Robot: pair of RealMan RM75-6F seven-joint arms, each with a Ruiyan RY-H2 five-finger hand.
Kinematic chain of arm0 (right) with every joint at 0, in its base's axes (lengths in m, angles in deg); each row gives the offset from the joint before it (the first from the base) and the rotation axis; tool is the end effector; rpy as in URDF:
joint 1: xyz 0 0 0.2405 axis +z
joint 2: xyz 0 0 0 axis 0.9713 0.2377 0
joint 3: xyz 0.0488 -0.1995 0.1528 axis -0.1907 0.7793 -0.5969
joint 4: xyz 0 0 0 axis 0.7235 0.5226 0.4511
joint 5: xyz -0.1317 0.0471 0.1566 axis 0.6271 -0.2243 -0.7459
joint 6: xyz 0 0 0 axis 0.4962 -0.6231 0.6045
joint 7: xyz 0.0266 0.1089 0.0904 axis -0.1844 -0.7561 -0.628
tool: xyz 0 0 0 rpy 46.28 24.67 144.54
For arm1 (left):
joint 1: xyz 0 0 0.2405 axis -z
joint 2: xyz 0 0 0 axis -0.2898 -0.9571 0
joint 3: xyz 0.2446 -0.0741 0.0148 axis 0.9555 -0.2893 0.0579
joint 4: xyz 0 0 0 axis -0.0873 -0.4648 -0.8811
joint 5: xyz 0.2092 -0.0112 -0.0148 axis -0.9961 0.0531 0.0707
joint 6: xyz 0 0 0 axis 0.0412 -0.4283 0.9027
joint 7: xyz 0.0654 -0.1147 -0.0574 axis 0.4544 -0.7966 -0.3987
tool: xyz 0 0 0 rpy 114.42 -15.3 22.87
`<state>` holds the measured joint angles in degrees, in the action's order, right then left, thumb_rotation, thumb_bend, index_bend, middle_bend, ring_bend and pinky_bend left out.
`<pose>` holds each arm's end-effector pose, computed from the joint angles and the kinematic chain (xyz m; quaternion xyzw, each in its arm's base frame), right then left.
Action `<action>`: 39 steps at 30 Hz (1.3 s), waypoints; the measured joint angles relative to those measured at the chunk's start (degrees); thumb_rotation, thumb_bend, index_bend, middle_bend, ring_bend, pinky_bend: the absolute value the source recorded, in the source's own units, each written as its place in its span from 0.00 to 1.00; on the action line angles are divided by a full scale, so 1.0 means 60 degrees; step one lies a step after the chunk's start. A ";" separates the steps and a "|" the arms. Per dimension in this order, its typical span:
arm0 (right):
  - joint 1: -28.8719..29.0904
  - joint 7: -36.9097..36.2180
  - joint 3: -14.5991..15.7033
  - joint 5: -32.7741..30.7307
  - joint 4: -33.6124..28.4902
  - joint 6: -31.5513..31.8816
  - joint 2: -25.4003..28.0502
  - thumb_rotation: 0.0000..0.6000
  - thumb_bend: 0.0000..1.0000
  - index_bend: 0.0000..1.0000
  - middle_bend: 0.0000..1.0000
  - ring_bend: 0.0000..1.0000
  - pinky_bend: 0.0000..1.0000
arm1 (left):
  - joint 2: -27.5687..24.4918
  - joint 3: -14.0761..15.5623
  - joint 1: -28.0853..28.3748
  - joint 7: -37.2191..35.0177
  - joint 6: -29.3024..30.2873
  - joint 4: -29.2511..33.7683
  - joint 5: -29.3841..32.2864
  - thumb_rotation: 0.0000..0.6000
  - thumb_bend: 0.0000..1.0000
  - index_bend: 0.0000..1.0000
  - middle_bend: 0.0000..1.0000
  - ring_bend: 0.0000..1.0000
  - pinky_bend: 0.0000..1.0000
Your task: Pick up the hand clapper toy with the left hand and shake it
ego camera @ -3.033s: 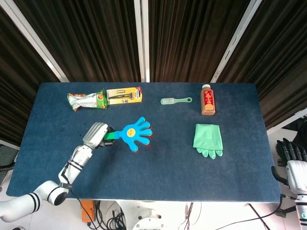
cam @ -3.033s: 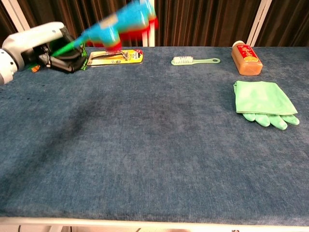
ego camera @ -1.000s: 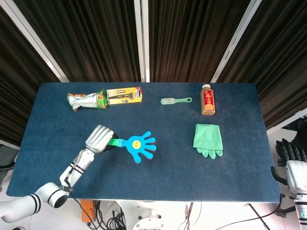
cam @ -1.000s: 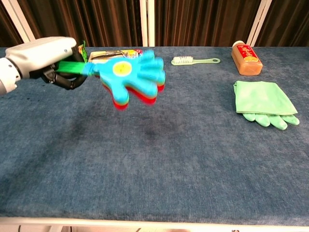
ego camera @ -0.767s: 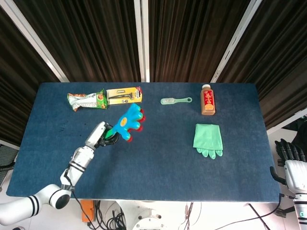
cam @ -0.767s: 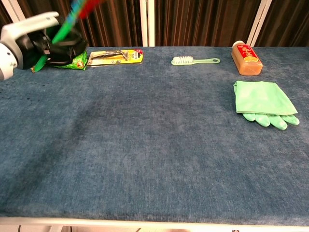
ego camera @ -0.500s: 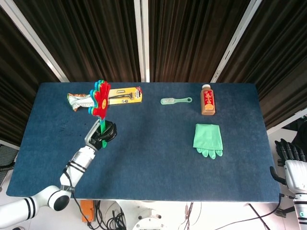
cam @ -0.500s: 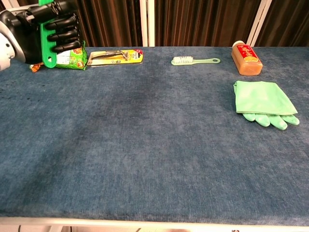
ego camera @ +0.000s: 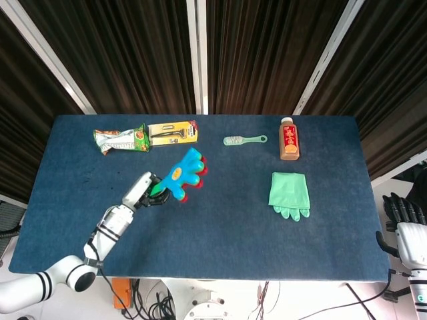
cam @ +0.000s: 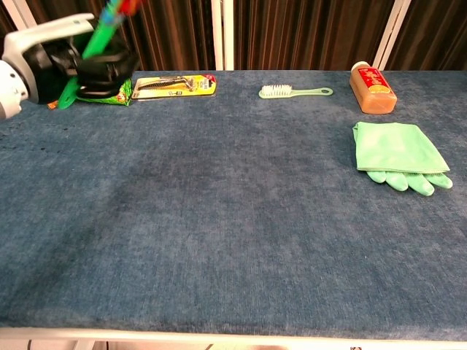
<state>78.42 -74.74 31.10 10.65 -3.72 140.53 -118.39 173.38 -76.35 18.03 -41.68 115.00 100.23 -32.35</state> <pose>-0.3527 -0.1672 0.1653 0.5796 -0.4112 0.3375 0.6173 -0.1442 0.3289 0.0093 -0.5693 -0.5760 -0.5580 0.1811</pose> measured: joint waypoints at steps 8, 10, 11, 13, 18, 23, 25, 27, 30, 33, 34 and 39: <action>-0.0014 -0.0108 -0.0018 -0.0054 0.0105 -0.0010 -0.0006 1.00 0.31 0.00 0.00 0.00 0.00 | 0.0543 0.0407 0.0196 0.6864 0.0054 -0.1073 -0.0114 1.00 0.71 1.00 1.00 1.00 1.00; -0.0009 -0.0122 -0.0006 -0.0045 0.0126 -0.0029 -0.0020 1.00 0.31 0.00 0.00 0.00 0.00 | 0.0654 0.0415 0.0221 0.7568 0.0037 -0.1204 0.0049 1.00 0.70 1.00 1.00 1.00 1.00; -0.0008 -0.0134 -0.0001 -0.0043 0.0143 -0.0036 -0.0029 1.00 0.31 0.00 0.00 0.00 0.00 | 0.0702 0.0410 0.0232 0.7727 0.0025 -0.1253 0.0140 1.00 0.70 1.00 1.00 1.00 1.00; -0.0007 -0.0153 -0.0002 -0.0055 0.0164 -0.0049 -0.0043 1.00 0.31 0.00 0.00 0.00 0.00 | 0.0826 0.0391 0.0263 0.7763 -0.0008 -0.1365 0.0397 1.00 0.68 1.00 1.00 1.00 1.00; -0.0007 -0.0163 -0.0003 -0.0033 0.0174 -0.0027 -0.0048 1.00 0.31 0.00 0.00 0.00 0.00 | 0.1103 0.0370 0.0358 0.6959 -0.0068 -0.1570 0.0890 0.95 0.50 0.97 0.99 0.96 0.96; -0.0038 -0.0200 -0.0019 -0.0074 0.0189 0.0007 -0.0012 1.00 0.31 0.00 0.00 0.00 0.00 | 0.1183 0.0483 0.0575 0.7466 -0.0622 -0.1583 0.1558 0.47 0.31 0.16 0.22 0.14 0.21; -0.0045 -0.0235 -0.0026 -0.0080 0.0211 0.0015 -0.0006 1.00 0.31 0.00 0.00 0.00 0.00 | 0.1085 0.0550 0.0669 0.7992 -0.1042 -0.1486 0.1821 0.47 0.25 0.02 0.03 0.00 0.01; -0.0046 -0.0271 -0.0027 -0.0080 0.0244 0.0011 -0.0010 1.00 0.31 0.00 0.00 0.00 0.00 | 0.1035 0.0572 0.0693 0.8350 -0.1199 -0.1406 0.1938 0.49 0.23 0.00 0.00 0.00 0.00; -0.0045 -0.0287 -0.0024 -0.0069 0.0261 0.0009 -0.0022 1.00 0.31 0.00 0.00 0.00 0.00 | 0.0942 0.0615 0.0680 0.8479 -0.0872 -0.1303 0.1994 0.57 0.21 0.00 0.00 0.00 0.00; -0.0057 -0.0294 -0.0032 -0.0042 0.0249 0.0074 -0.0021 1.00 0.31 0.00 0.00 0.00 0.00 | 0.0759 0.0688 0.0603 0.8686 -0.0457 -0.1149 0.2043 0.68 0.21 0.00 0.00 0.00 0.00; -0.0065 -0.0294 -0.0037 -0.0041 0.0247 0.0095 -0.0019 1.00 0.31 0.00 0.00 0.00 0.00 | 0.0643 0.0732 0.0536 0.8893 -0.0297 -0.1061 0.2075 0.73 0.21 0.00 0.00 0.00 0.00; -0.0081 -0.0222 -0.0046 -0.0004 0.0163 0.0160 0.0008 1.00 0.31 0.00 0.00 0.00 0.00 | 0.0065 0.0998 -0.0014 0.9466 0.0759 -0.0759 0.2079 0.97 0.21 0.00 0.00 0.00 0.00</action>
<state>77.94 -76.07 30.82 10.62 -2.75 141.49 -118.35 173.77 -70.36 17.95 15.12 119.56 95.68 -19.87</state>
